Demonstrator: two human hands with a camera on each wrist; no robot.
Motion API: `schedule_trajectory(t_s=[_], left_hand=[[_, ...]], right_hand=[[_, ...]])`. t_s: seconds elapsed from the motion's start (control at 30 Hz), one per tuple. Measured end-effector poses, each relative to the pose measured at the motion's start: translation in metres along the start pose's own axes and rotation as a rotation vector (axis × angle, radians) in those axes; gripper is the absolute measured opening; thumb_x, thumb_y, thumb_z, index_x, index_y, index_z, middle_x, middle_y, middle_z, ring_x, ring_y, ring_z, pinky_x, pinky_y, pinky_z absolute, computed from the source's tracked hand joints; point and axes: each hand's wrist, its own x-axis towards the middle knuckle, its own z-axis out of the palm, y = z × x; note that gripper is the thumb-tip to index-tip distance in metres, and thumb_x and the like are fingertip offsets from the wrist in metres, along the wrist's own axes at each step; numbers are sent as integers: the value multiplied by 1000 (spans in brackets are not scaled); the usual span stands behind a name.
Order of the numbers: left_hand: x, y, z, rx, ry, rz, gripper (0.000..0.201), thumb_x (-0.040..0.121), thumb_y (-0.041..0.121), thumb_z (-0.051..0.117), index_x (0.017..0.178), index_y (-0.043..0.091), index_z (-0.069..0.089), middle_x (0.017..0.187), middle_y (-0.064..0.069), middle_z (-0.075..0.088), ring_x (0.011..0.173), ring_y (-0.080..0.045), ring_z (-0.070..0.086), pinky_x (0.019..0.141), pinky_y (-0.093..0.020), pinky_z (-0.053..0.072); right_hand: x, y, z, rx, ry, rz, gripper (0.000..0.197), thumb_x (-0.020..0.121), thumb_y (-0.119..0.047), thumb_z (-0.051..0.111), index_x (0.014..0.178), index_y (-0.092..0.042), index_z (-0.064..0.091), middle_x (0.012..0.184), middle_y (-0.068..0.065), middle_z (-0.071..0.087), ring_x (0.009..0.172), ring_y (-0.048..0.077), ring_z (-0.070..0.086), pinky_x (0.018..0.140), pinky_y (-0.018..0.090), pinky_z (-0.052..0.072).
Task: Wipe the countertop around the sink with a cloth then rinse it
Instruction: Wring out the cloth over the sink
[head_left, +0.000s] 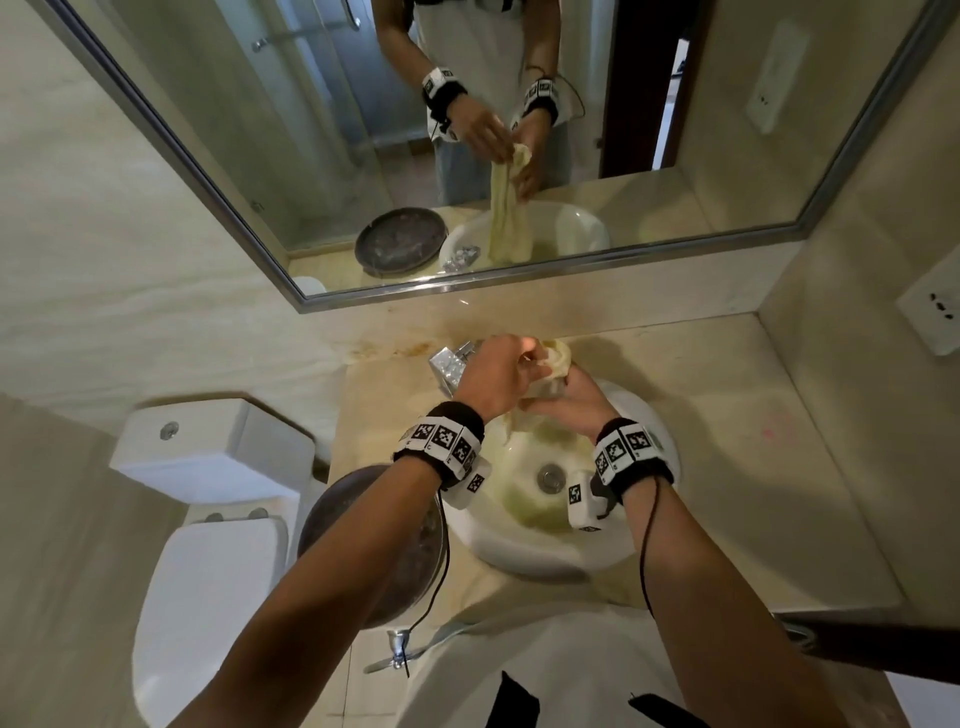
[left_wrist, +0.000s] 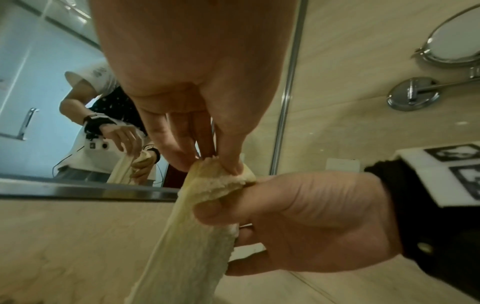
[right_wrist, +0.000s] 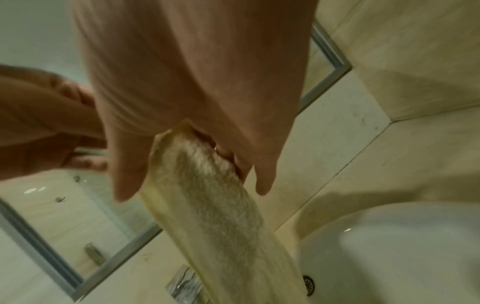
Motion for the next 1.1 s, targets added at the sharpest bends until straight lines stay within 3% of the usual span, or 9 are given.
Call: schedule_trajectory(t_s=[0.1,0.27,0.37,0.43,0.53,0.63,0.77,0.93,1.1], left_hand=[[5,6,-9,16,-10,47,17,88,31,69,98,19,76,91,2,72,83,-15,65,81,-35,54],[7,1,-27,-42,28,117,20,97,23,56,105,18,74,102,2,71,91,-11,64,85,-27,50],[6,-10,-30,-84,16,4,34,95,3,49,124,10,66,114,-6,70,103,-18,65,92,-28,52],[4,-17,-26,-63,-116,-47,47,87,-3,54,132,9,60,119,-6,66,106,-20,63,92,-31,53],[-2,-21,-13,-81,-376,-109,72,82,14,76,146,11,43,139,-5,52,124,-20,53,101,-30,47],[-3,-22,4,-158,-413,-166,90,77,28,83,150,10,34,151,-5,42,135,-20,43,111,-35,40],[4,-21,22,-202,-350,-175,95,72,39,86,149,12,37,149,-4,45,133,-20,45,112,-38,39],[6,-24,35,-242,-284,-235,90,61,57,82,138,22,51,132,5,61,120,-15,57,103,-39,48],[-1,-26,40,-354,-281,-224,62,70,26,85,123,23,53,121,0,65,112,-18,62,99,-41,51]], right_hand=[[4,-1,7,4,118,-36,49,82,-23,78,127,-22,59,112,-9,72,107,6,66,98,33,53],[5,-7,1,-50,247,-73,13,92,-20,66,105,-19,66,87,-11,66,81,3,62,77,25,46],[5,-13,-6,-38,282,-141,33,92,-14,66,124,-20,62,111,-9,66,102,3,61,91,14,43],[5,-19,-11,-25,301,-174,40,91,-11,66,129,-22,59,119,-8,65,111,5,59,98,15,41],[8,-30,-15,21,318,-181,39,86,-10,70,121,-26,60,110,-12,66,105,6,62,92,19,46],[12,-38,-17,86,324,-184,38,83,-11,75,117,-18,62,107,-5,69,100,6,66,87,20,50],[16,-46,-14,84,322,-212,29,81,-13,76,108,-9,64,99,-1,70,93,10,67,85,25,51],[11,-52,-2,81,307,-187,23,81,-23,80,100,-19,68,95,-5,74,89,7,70,79,22,54],[11,-54,3,-20,270,-197,19,83,-24,80,98,-24,68,92,-11,71,86,-1,66,73,16,48]])
